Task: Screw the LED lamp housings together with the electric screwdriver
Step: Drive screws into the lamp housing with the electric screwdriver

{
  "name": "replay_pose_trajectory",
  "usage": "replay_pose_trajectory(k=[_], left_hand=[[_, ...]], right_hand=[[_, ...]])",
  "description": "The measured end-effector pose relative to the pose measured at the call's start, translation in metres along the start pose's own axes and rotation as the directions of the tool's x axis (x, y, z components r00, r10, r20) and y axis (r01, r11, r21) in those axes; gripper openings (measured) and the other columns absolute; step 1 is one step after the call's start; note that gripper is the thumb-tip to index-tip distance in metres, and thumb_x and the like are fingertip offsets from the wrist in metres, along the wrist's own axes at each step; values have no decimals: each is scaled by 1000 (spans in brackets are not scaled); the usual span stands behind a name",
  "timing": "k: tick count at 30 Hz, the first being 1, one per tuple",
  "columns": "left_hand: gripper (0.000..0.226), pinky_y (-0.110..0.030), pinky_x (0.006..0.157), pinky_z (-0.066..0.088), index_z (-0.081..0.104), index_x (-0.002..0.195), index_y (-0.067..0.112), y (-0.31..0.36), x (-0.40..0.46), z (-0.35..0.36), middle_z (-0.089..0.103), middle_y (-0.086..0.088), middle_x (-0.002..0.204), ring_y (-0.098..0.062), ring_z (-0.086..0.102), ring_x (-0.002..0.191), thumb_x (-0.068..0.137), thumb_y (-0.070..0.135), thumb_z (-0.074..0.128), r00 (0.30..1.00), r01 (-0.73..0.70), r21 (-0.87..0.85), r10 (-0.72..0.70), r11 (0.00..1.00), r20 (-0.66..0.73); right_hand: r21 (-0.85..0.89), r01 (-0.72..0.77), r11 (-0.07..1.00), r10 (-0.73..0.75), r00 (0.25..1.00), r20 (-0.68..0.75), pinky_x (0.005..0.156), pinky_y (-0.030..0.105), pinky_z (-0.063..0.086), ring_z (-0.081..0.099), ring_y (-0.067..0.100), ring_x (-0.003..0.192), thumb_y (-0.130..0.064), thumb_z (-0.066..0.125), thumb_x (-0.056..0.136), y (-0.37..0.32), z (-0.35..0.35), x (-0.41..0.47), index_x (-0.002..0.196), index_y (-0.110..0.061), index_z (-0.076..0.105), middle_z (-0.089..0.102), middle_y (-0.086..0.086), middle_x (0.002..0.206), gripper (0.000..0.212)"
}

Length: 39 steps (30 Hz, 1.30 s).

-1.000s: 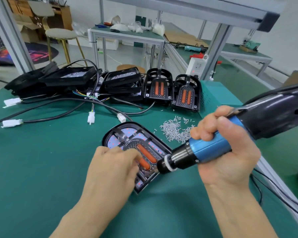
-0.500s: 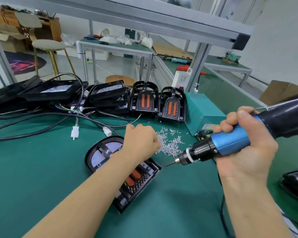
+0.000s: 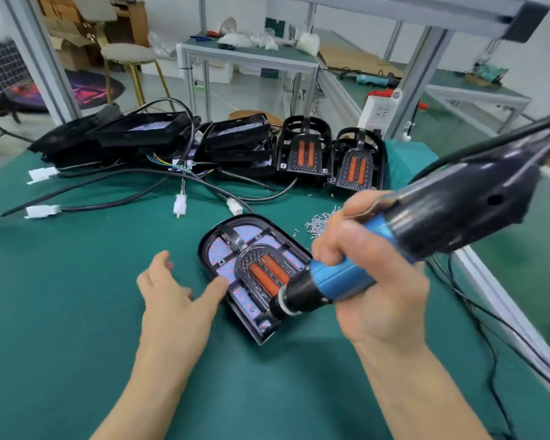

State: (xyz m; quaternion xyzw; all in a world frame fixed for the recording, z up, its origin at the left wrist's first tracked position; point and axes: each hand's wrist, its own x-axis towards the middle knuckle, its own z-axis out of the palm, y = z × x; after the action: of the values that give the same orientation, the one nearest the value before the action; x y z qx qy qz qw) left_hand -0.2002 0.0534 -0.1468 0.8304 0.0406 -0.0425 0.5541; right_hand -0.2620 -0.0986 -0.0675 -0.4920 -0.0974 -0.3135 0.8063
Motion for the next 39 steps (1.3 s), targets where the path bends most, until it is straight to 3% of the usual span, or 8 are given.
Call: replay_pose_trajectory(k=[5,11,17,22,28,32,36,39], left_hand=[[90,-33,84,39,12,149,30,4,-15,2,34,15,132,5,53,86,81,28,70,985,86,-152,-62,985,161],[92,-47,104,40,11,150,27,13,-10,9,47,11,131,-21,57,112,81,19,71,971,175,-275,-120,945,207],[94,-45,101,43,16,149,22,16,-5,17,48,5,132,-22,61,103,77,13,75,966,206,-301,-144,931,216],[69,-50,90,49,36,134,20,18,6,23,59,9,104,-28,62,98,76,14,73,974,96,-58,-81,994,211],[29,-36,70,47,47,81,10,26,29,31,65,-15,82,-35,63,81,82,38,56,985,-26,362,-37,932,167],[16,-34,59,33,39,100,12,29,23,39,56,-5,80,-25,52,73,91,22,48,1000,-14,32,14,999,14],[28,-33,68,43,41,120,21,34,21,40,58,2,91,-12,57,77,93,17,48,999,-12,-310,21,951,24],[8,-35,74,52,57,99,22,40,23,31,68,0,96,-9,61,75,95,19,51,998,-63,-504,69,862,-8]], right_hand=[[-55,20,998,-15,997,80,56,23,44,51,13,50,-9,63,68,2,3,1,78,-22,65,56,-3,61,17],[-87,30,996,-21,995,96,56,23,45,52,14,49,-8,64,67,1,2,4,79,-18,63,56,0,61,15],[-61,-34,998,34,999,-2,53,23,44,49,13,47,-9,64,64,1,-3,8,75,-21,64,53,-1,61,16],[69,-104,992,116,972,-203,49,20,43,47,10,46,-5,66,56,-20,-19,24,79,-17,55,49,0,68,28],[-301,-323,897,237,927,-289,50,23,44,49,11,46,-12,79,56,-60,-56,49,60,-20,64,57,2,61,17],[-518,-563,645,372,822,-431,44,23,47,54,13,44,-35,81,44,-61,-83,47,80,-6,66,63,7,66,48],[-640,-639,427,470,761,-447,45,22,46,57,12,45,-37,86,62,-50,-105,40,77,-9,62,67,0,63,40],[-722,-625,297,499,746,-440,49,23,47,58,14,47,-40,85,69,-35,-117,40,75,-13,56,61,-2,56,40]])
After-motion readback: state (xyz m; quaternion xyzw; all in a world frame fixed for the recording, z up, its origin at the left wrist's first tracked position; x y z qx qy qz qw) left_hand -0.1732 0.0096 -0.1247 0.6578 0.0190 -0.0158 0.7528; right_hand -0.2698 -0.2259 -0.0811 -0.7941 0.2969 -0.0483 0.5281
